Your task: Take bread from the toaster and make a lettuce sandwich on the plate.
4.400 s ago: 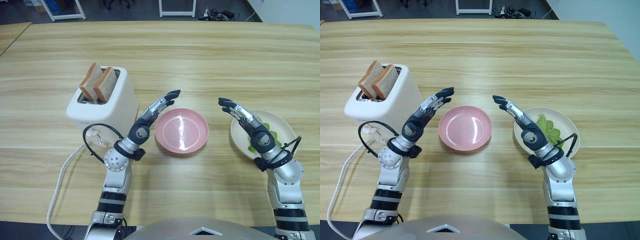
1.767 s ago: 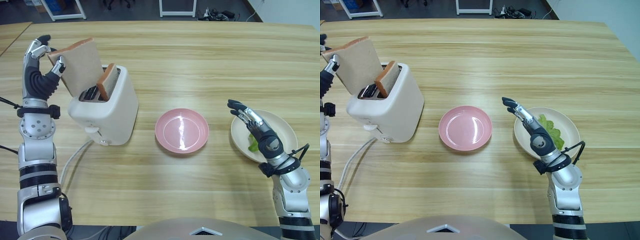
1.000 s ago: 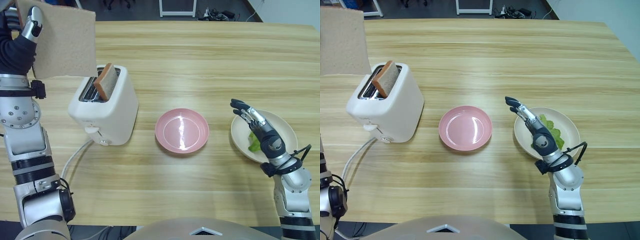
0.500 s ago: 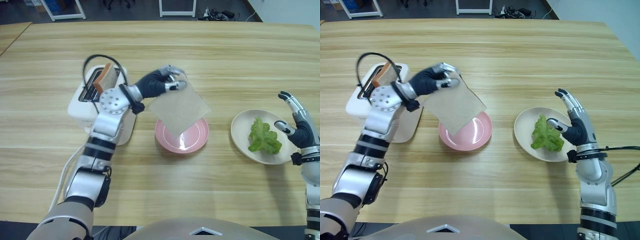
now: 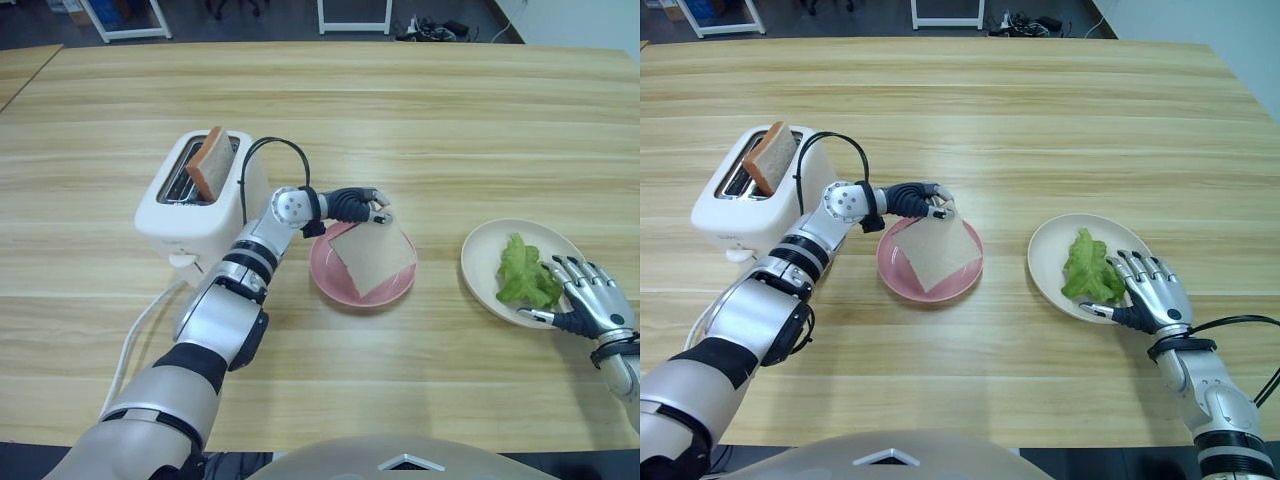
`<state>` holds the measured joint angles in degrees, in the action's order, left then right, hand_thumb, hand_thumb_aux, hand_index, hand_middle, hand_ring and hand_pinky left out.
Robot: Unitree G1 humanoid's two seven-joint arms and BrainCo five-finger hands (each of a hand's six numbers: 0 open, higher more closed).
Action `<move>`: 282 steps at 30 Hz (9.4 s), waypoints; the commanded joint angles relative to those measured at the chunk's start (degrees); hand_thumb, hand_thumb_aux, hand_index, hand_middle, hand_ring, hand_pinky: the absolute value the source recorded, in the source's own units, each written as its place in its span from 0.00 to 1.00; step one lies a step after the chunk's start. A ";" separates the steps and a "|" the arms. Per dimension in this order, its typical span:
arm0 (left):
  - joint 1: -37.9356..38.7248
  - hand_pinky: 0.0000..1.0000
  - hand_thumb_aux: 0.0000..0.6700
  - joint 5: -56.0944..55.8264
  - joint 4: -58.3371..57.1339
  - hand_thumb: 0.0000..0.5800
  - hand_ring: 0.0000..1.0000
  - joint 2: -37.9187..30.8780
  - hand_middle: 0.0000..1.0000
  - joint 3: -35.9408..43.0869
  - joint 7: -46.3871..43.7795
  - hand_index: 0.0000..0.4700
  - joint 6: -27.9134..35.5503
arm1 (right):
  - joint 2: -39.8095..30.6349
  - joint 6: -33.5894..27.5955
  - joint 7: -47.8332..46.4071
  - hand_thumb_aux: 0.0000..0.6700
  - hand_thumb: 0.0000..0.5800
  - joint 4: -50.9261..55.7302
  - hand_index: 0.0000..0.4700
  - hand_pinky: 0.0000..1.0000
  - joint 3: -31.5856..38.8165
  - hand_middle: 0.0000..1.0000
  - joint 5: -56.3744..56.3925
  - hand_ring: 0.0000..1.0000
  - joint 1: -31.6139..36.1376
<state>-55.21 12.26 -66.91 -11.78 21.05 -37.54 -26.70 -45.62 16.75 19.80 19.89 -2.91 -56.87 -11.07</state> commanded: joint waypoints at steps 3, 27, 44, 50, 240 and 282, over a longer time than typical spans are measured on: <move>-1.97 0.75 0.81 5.41 -4.96 0.96 0.75 0.69 0.75 1.47 4.44 0.81 0.07 | -1.15 -1.47 1.66 0.09 0.17 2.09 0.09 0.00 4.75 0.00 -0.53 0.00 1.81; -2.64 0.00 0.00 19.46 -2.63 0.00 0.00 -4.12 0.00 7.15 24.88 0.00 -8.47 | -1.63 -1.69 7.18 1.00 1.00 -6.51 1.00 0.00 -0.20 0.00 13.34 0.00 1.74; 30.06 0.00 0.00 -10.60 70.31 0.00 0.00 -13.42 0.00 -21.40 20.62 0.00 0.54 | 9.87 1.01 -2.47 1.00 1.00 -17.74 1.00 0.00 6.81 0.00 17.90 0.00 19.01; 36.94 0.00 0.00 -2.38 80.42 0.00 0.00 -16.88 0.00 -38.00 29.51 0.00 0.97 | 19.18 0.60 0.32 1.00 1.00 -2.21 1.00 0.00 17.44 0.00 10.76 0.00 32.43; 25.06 1.00 1.00 -4.80 50.96 1.00 1.00 -35.88 1.00 -34.13 25.98 1.00 5.98 | 15.59 3.33 -3.20 0.00 0.00 -15.08 0.00 0.00 28.02 0.00 1.68 0.00 16.29; 11.30 1.00 1.00 -13.99 29.43 1.00 1.00 -7.51 1.00 -8.74 -7.07 1.00 13.71 | 6.57 21.55 -39.87 0.00 0.00 -35.55 0.00 0.00 8.02 0.00 53.46 0.00 -7.91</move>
<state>-42.86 -3.30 -35.33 -20.39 11.14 -44.35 -13.13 -40.01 39.08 -18.97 -14.66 4.22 -2.08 -19.30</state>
